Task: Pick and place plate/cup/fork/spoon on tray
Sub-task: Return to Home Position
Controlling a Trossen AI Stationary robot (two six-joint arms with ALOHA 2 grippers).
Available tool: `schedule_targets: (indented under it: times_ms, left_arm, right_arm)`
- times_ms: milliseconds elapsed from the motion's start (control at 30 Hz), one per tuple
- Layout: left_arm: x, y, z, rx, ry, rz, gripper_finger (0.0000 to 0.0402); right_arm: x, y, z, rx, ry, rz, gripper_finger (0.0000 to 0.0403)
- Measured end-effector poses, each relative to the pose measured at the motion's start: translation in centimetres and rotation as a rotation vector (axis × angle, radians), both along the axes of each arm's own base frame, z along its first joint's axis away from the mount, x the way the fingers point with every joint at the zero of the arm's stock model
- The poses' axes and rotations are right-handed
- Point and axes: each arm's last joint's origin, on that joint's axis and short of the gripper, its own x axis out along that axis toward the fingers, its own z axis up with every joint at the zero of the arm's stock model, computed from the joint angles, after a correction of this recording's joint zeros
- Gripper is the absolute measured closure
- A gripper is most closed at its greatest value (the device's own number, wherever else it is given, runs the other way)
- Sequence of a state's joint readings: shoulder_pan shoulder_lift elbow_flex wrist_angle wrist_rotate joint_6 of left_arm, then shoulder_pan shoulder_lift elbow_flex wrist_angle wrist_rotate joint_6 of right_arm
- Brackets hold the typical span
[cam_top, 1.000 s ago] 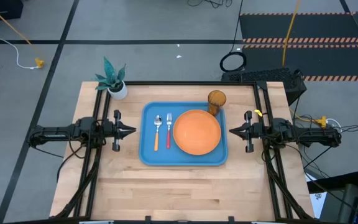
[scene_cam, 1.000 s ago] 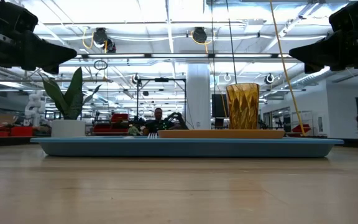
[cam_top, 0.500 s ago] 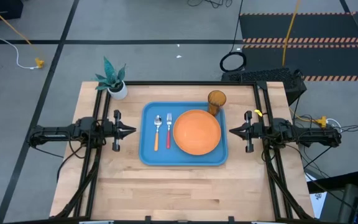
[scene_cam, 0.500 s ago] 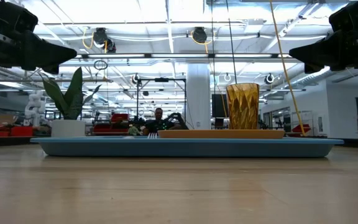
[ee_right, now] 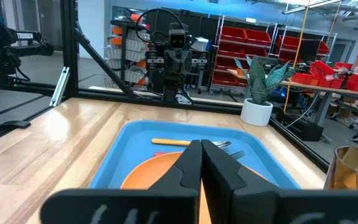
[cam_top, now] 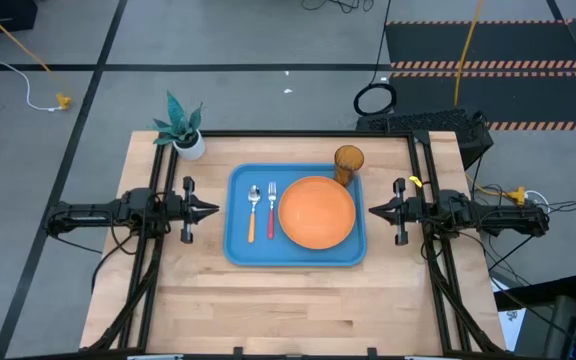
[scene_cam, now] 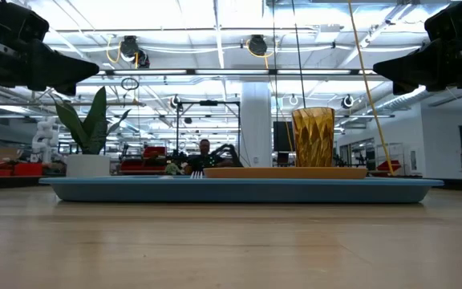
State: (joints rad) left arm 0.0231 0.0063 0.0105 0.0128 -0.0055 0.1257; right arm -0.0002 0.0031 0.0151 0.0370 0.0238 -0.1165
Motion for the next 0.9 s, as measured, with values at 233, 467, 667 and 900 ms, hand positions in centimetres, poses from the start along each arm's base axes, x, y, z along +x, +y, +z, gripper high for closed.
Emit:
schedule_targets:
  times_ms: [233,467,667,900]
  left_arm:
    - [0.00,0.00,0.00,0.000,0.000,0.000,0.0366]
    - [0.00,0.00,0.00,-0.001,0.000,0.000,0.0366]
    - [0.00,0.00,0.00,-0.001,0.000,0.000,0.0366]
    - [0.00,0.00,0.00,-0.002,0.000,0.000,0.0366]
  right_arm:
    - [0.00,0.00,0.00,0.000,0.000,0.000,0.0403]
    - [0.00,0.00,0.00,0.000,0.000,0.000,0.0403]
    - [0.00,0.00,0.00,0.000,0.000,0.000,0.0403]
    - [0.00,0.00,0.00,0.000,0.000,-0.001,0.0403]
